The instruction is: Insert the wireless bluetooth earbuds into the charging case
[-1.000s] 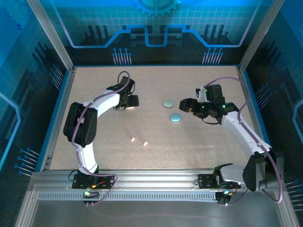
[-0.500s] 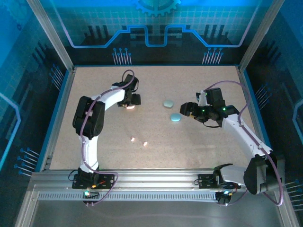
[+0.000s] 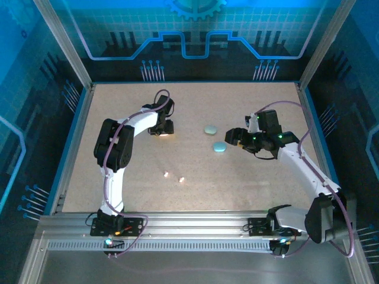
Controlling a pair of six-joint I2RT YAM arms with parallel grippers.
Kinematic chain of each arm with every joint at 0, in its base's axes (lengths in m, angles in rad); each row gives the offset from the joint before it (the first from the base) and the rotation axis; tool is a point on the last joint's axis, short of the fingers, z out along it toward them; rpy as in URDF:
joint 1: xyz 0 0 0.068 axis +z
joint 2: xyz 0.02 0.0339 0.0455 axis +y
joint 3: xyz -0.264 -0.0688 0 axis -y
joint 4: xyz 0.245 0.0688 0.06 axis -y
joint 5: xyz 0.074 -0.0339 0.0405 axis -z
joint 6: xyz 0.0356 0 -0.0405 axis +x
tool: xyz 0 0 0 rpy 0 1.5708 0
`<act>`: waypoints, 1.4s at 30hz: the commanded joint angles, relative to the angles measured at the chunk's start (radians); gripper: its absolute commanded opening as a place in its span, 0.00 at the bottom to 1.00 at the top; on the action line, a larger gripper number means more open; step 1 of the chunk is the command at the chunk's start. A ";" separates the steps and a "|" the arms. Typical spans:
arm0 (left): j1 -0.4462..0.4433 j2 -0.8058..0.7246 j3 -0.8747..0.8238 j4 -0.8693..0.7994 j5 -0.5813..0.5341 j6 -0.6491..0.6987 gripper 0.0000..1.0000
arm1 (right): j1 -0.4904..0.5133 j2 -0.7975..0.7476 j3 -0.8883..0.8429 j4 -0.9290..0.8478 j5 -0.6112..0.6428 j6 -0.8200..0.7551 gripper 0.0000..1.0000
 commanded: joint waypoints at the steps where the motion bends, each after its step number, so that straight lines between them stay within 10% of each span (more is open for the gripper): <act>1: -0.028 -0.032 0.006 -0.033 0.008 0.033 0.56 | 0.005 0.000 -0.012 -0.013 -0.016 -0.010 0.75; 24: -0.483 -0.159 -0.206 -0.018 0.096 -0.056 0.65 | -0.033 -0.082 -0.113 0.025 0.103 -0.041 0.75; 42: -0.404 -0.645 -0.485 0.224 0.027 -0.117 0.81 | 0.181 0.033 -0.202 0.338 0.132 -0.490 0.72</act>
